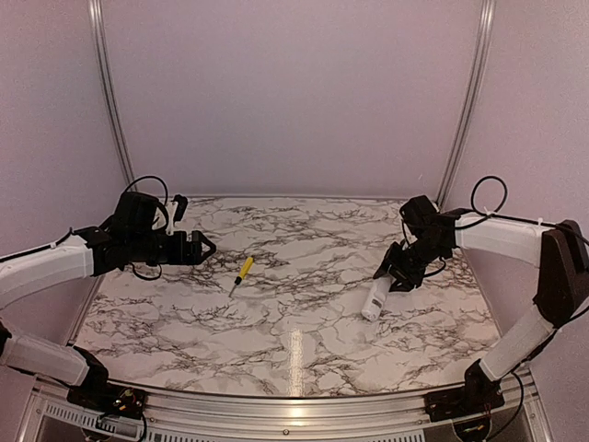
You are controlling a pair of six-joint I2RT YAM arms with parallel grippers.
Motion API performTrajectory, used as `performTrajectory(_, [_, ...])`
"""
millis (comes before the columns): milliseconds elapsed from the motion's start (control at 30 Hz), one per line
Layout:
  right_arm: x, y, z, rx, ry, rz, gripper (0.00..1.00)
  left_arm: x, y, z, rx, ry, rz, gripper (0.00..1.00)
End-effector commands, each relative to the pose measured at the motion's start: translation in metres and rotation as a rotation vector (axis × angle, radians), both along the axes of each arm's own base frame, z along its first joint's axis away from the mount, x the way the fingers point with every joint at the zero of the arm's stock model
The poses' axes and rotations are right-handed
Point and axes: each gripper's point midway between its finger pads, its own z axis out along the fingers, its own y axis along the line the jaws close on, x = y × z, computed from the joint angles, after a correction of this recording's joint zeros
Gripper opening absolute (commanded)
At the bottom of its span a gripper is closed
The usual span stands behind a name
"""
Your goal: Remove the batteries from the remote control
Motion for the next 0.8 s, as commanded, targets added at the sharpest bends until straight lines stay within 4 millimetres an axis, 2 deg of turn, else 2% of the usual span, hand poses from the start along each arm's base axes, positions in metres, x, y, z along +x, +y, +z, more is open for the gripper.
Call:
performTrajectory(0, [0.017, 0.016, 0.032, 0.120, -0.076, -0.079, 0.13, 0.002, -0.018, 0.016, -0.068, -0.081, -0.035, 0.95])
performTrajectory(133, [0.020, 0.023, 0.039, 0.180, -0.083, -0.119, 0.13, -0.002, -0.033, 0.022, -0.106, -0.123, -0.075, 0.94])
performTrajectory(167, [0.022, 0.025, 0.042, 0.194, -0.090, -0.128, 0.13, 0.000, -0.039, 0.031, -0.131, -0.161, -0.085, 0.94])
performTrajectory(267, [0.028, 0.033, 0.052, 0.227, -0.108, -0.147, 0.14, -0.001, -0.053, 0.039, -0.163, -0.200, -0.117, 0.94])
performTrajectory(633, [0.051, 0.082, 0.090, 0.413, -0.157, -0.259, 0.15, -0.003, -0.118, 0.056, -0.246, -0.236, -0.258, 0.93])
performTrajectory(767, [0.061, 0.093, 0.105, 0.479, -0.179, -0.308, 0.15, -0.005, -0.137, 0.067, -0.298, -0.245, -0.292, 0.93])
